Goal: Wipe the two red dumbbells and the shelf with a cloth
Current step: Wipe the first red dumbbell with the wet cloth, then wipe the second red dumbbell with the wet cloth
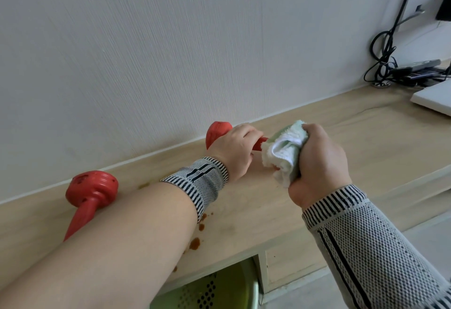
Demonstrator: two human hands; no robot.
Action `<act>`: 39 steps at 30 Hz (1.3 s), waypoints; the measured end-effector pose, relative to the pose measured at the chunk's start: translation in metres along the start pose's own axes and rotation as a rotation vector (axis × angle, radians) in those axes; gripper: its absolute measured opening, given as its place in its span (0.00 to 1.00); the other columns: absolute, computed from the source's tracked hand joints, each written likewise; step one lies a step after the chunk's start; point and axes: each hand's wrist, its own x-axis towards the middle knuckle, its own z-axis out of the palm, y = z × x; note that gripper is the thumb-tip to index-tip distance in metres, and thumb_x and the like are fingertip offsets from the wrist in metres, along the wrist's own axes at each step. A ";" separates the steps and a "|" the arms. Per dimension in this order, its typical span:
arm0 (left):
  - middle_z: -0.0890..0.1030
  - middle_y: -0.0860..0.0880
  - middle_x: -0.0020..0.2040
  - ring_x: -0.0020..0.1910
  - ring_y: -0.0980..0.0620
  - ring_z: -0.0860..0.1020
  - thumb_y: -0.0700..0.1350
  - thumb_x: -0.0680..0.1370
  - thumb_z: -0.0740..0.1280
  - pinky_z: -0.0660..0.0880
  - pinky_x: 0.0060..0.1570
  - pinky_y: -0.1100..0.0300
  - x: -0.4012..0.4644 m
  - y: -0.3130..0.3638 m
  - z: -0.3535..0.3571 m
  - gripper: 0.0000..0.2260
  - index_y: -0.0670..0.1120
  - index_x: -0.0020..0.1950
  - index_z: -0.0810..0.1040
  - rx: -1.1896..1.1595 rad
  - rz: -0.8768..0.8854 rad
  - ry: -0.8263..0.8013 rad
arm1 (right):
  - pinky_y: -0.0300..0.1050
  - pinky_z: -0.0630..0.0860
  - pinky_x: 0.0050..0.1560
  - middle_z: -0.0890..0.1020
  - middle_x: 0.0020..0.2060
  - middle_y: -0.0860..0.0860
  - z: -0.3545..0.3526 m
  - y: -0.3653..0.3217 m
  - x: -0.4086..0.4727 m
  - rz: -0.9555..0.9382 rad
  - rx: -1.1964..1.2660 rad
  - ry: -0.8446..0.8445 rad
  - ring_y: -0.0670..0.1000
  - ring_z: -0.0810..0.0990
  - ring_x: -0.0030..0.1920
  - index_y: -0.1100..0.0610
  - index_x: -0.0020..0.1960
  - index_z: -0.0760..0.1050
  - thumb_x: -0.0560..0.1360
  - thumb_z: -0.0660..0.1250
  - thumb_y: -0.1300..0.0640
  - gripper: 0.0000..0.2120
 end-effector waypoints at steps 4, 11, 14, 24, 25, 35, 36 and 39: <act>0.80 0.40 0.55 0.54 0.39 0.78 0.28 0.66 0.71 0.77 0.53 0.48 -0.023 -0.010 -0.013 0.23 0.38 0.60 0.79 0.030 0.013 0.140 | 0.43 0.73 0.29 0.82 0.46 0.56 0.014 0.008 -0.010 -0.007 0.001 -0.069 0.58 0.82 0.44 0.57 0.49 0.76 0.75 0.60 0.53 0.10; 0.73 0.48 0.67 0.65 0.46 0.69 0.37 0.77 0.62 0.65 0.64 0.57 -0.075 -0.039 -0.054 0.23 0.47 0.72 0.69 0.102 -0.206 0.061 | 0.43 0.69 0.30 0.78 0.37 0.55 0.052 0.036 -0.038 0.077 -0.008 -0.295 0.55 0.77 0.35 0.58 0.43 0.76 0.74 0.64 0.47 0.13; 0.70 0.48 0.70 0.68 0.47 0.67 0.37 0.79 0.61 0.64 0.66 0.56 -0.103 -0.051 -0.072 0.24 0.48 0.75 0.65 0.137 -0.293 0.012 | 0.46 0.66 0.34 0.77 0.37 0.55 0.071 0.052 -0.048 0.080 -0.047 -0.359 0.57 0.75 0.38 0.58 0.44 0.76 0.72 0.66 0.47 0.13; 0.79 0.49 0.50 0.48 0.47 0.77 0.52 0.76 0.65 0.72 0.46 0.57 -0.197 -0.110 -0.118 0.10 0.48 0.52 0.76 0.211 -0.939 -0.086 | 0.46 0.69 0.31 0.76 0.37 0.56 0.115 0.099 -0.073 0.073 -0.103 -0.468 0.59 0.79 0.39 0.58 0.48 0.71 0.71 0.63 0.58 0.07; 0.80 0.49 0.45 0.43 0.48 0.78 0.54 0.74 0.65 0.71 0.40 0.59 -0.204 -0.115 -0.118 0.11 0.48 0.48 0.77 0.200 -0.993 -0.128 | 0.45 0.69 0.30 0.76 0.38 0.56 0.118 0.101 -0.074 0.058 -0.127 -0.470 0.59 0.79 0.39 0.59 0.48 0.71 0.71 0.63 0.58 0.07; 0.84 0.43 0.47 0.42 0.44 0.82 0.53 0.72 0.72 0.79 0.49 0.49 -0.233 -0.139 -0.111 0.14 0.44 0.49 0.79 -0.732 -1.318 -0.150 | 0.47 0.78 0.42 0.81 0.32 0.51 0.123 0.115 -0.078 -0.021 -0.256 -0.401 0.52 0.81 0.38 0.58 0.40 0.77 0.73 0.66 0.62 0.04; 0.83 0.43 0.46 0.41 0.44 0.81 0.51 0.72 0.72 0.79 0.50 0.48 -0.233 -0.140 -0.111 0.13 0.44 0.50 0.78 -0.802 -1.342 -0.137 | 0.47 0.77 0.41 0.81 0.33 0.51 0.123 0.114 -0.078 -0.035 -0.265 -0.394 0.51 0.81 0.39 0.57 0.40 0.78 0.73 0.66 0.62 0.04; 0.82 0.43 0.44 0.38 0.45 0.80 0.48 0.74 0.70 0.78 0.46 0.51 -0.237 -0.143 -0.112 0.12 0.42 0.52 0.78 -0.965 -1.380 -0.146 | 0.45 0.75 0.38 0.82 0.31 0.48 0.124 0.114 -0.075 -0.068 -0.281 -0.395 0.49 0.81 0.38 0.55 0.41 0.80 0.73 0.67 0.62 0.05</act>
